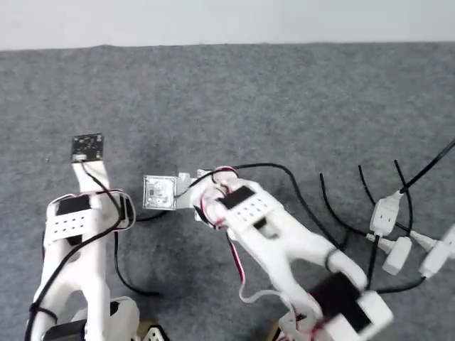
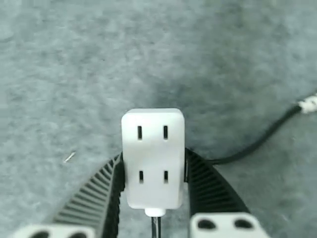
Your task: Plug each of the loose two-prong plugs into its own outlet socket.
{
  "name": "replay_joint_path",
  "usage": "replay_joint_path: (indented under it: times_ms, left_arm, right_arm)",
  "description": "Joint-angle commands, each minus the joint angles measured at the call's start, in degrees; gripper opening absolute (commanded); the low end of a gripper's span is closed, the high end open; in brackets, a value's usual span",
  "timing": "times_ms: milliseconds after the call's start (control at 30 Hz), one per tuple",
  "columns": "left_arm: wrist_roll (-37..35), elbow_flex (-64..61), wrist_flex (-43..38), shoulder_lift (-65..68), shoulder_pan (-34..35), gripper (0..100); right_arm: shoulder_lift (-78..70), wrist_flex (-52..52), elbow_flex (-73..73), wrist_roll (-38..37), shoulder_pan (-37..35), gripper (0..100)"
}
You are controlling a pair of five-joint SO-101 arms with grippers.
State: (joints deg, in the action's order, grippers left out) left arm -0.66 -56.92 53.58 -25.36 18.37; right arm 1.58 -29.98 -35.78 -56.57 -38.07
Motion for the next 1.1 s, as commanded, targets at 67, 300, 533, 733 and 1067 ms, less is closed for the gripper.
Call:
replay_joint_path:
  times_ms: [67, 300, 533, 733, 1067]
  left_arm:
    - [0.35, 0.92, -3.34, -1.58, 1.05, 2]
    - [0.35, 0.66, -3.78, -1.58, 1.05, 2]
    - [0.35, 0.57, -3.69, -1.58, 1.05, 2]
    - [0.35, 0.57, -3.69, -1.58, 1.05, 2]
    - [0.35, 0.48, -3.69, -1.49, 0.97, 2]
  right_arm:
    - [-10.95, 0.75, 12.66, -1.49, -0.66, 7.2]
    - [-18.42, 0.57, 15.91, -1.58, -0.22, 7.4]
    - [-20.09, -0.66, 18.37, -3.52, 0.48, 7.6]
    - [-25.45, -15.87, 29.45, -6.77, -0.40, 12.4]
    - [-33.27, -27.82, 42.73, -10.20, -0.48, 11.1]
